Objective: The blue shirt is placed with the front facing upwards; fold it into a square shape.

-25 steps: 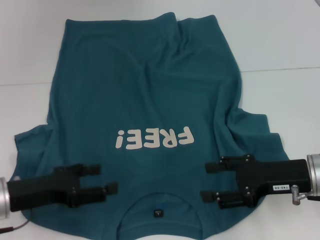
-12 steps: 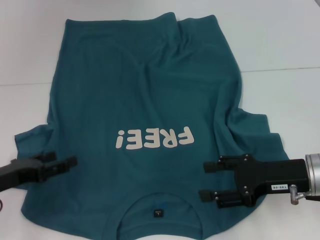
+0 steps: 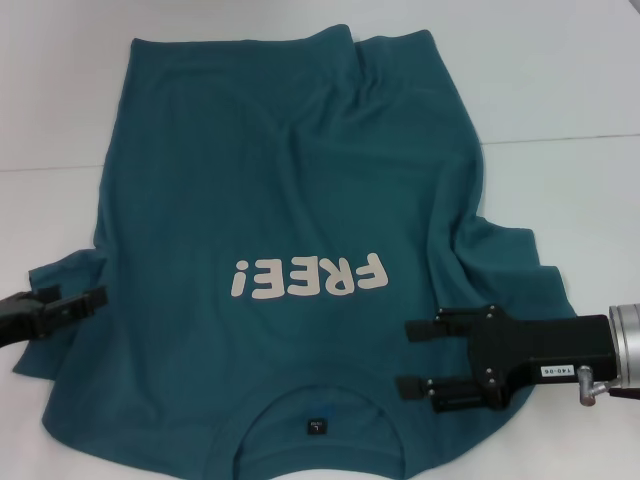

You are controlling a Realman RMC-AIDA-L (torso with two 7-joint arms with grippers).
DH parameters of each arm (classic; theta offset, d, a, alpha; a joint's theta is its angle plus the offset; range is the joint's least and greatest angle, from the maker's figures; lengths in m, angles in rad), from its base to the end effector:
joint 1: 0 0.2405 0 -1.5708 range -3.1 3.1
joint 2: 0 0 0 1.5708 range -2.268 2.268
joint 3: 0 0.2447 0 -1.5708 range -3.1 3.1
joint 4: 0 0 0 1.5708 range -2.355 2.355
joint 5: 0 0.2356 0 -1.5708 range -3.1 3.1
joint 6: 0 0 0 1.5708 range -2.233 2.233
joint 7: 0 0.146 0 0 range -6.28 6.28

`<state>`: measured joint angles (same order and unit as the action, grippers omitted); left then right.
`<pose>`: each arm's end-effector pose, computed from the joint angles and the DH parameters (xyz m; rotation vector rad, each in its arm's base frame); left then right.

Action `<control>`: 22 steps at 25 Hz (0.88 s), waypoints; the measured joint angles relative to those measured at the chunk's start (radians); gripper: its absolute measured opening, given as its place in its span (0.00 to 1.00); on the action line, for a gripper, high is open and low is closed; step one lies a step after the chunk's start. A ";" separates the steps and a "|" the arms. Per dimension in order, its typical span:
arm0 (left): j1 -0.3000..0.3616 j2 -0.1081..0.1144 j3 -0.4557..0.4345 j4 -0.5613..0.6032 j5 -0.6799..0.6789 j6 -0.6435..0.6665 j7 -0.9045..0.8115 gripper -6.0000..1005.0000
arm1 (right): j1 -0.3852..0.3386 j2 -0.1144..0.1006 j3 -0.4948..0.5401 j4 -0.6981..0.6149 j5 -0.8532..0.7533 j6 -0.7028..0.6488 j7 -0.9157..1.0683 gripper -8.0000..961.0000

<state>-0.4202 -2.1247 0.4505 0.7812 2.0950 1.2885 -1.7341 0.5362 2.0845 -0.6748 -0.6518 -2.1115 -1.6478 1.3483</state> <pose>-0.3476 0.3440 0.0484 -2.1196 -1.2117 -0.6272 0.2689 0.3288 -0.0056 -2.8715 0.5827 0.6483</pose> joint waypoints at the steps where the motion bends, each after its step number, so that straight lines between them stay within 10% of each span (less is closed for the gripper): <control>1: 0.000 0.000 0.000 0.002 0.001 -0.011 -0.005 0.83 | -0.001 0.000 0.000 0.000 0.006 0.001 0.000 0.84; 22: 0.006 -0.008 0.002 -0.006 0.051 -0.178 -0.017 0.79 | -0.003 0.000 0.000 -0.001 0.030 0.000 0.000 0.84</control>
<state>-0.4140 -2.1331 0.4529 0.7749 2.1462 1.1109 -1.7512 0.5335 2.0846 -0.6749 -0.6525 -2.0814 -1.6473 1.3483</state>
